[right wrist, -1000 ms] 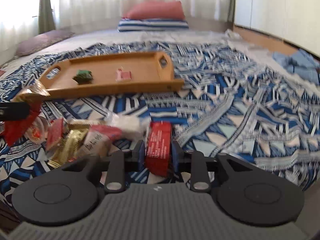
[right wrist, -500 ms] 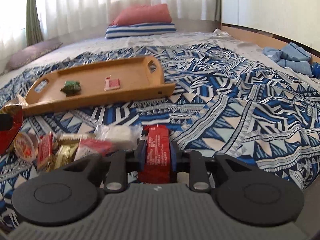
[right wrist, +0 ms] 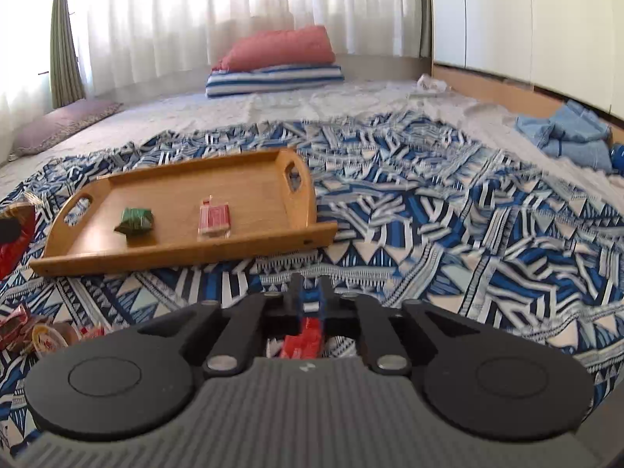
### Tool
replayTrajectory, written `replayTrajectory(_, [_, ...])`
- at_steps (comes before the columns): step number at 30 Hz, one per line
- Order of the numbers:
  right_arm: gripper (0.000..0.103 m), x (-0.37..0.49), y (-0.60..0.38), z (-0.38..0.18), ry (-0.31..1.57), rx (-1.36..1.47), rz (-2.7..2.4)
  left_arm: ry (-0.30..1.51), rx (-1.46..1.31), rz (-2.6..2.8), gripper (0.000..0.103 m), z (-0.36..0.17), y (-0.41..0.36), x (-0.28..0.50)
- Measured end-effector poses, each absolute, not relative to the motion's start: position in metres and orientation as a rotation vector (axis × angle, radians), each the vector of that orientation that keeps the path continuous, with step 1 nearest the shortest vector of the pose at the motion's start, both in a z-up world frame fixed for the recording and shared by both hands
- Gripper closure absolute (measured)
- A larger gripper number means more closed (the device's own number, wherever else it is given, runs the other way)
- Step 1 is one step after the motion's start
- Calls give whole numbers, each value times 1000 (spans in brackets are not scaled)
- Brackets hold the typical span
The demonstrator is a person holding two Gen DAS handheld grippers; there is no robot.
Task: Organize snacks
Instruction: 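Carry the red chip bag and red bar over the wooden tray with both tools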
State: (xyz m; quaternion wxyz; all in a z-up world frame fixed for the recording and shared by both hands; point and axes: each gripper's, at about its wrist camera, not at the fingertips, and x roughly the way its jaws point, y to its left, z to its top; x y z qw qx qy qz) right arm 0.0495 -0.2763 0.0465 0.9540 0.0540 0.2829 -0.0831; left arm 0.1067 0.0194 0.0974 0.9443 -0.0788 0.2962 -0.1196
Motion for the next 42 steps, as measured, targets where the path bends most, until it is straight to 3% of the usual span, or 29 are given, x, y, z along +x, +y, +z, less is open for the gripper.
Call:
replayTrajectory(1, [65,48,-278,42,583,120,-169,608,-160,-244,62,96,20,107])
replayTrajectory(5, [60,42,-279,24,625,123,-157,630,-154,-244,62,86,18,108])
replayTrajectory(10, [45,32,-273,13,638,116,-134,649,-162,-242,62,78,17,109])
replayTrajectory(15, [45,37,-262,8,662,93,-116,655,-161,-242,62,74,15,110])
replayTrajectory(16, [51,39,-260,7,664,77,-125,656,-160,-241,62,74,15,111])
replayTrajectory(17, [67,40,-259,6,663,71,-130,657,-160,-240,62,74,15,111])
replayTrajectory(19, [74,41,-259,5,658,65,-150,657,-161,-236,62,74,16,112])
replayTrajectory(32, [74,65,-265,44,546,78,-116,666,-199,-201,62,79,22,149])
replayTrajectory(42, [74,151,-264,64,546,130,-18,710,-237,-133,62,71,20,201])
